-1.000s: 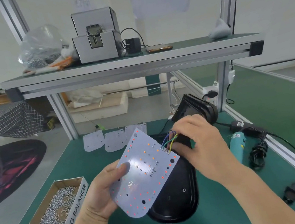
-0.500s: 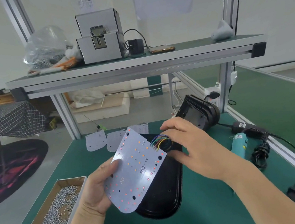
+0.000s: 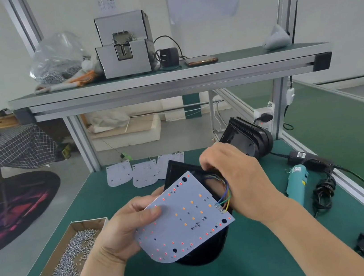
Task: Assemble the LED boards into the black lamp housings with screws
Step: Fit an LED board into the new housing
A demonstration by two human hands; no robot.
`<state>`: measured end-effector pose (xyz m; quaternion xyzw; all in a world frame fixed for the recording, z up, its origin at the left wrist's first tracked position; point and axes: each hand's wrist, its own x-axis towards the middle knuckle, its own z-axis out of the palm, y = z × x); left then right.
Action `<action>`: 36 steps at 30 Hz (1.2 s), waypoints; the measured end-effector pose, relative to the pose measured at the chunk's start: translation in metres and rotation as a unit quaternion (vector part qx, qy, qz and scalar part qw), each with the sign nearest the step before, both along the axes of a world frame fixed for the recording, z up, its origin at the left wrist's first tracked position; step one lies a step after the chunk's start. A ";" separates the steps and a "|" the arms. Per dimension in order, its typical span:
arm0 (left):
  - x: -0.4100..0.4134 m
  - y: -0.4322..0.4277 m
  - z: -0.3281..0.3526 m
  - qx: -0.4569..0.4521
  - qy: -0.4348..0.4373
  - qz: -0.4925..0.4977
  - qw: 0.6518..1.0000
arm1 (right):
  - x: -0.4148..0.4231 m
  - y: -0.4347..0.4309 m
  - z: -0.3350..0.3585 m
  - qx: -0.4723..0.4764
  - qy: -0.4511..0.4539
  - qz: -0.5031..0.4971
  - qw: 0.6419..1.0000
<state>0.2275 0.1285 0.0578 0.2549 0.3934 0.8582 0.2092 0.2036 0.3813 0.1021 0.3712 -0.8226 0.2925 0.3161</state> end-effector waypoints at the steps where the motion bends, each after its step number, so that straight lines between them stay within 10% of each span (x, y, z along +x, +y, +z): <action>1: 0.000 0.001 -0.002 0.035 -0.005 -0.022 0.999 | 0.000 0.000 0.001 0.014 0.006 -0.002 1.000; 17: -0.002 0.007 -0.005 0.009 0.003 -0.117 0.993 | 0.003 0.005 -0.009 0.057 -0.053 0.027 0.997; 24: -0.001 -0.001 0.006 -0.232 0.079 0.017 0.969 | -0.008 0.006 -0.013 0.033 -0.156 0.036 0.986; 36: 0.001 0.005 0.018 -0.334 0.157 0.039 0.929 | -0.018 -0.004 -0.012 0.054 -0.192 0.022 0.980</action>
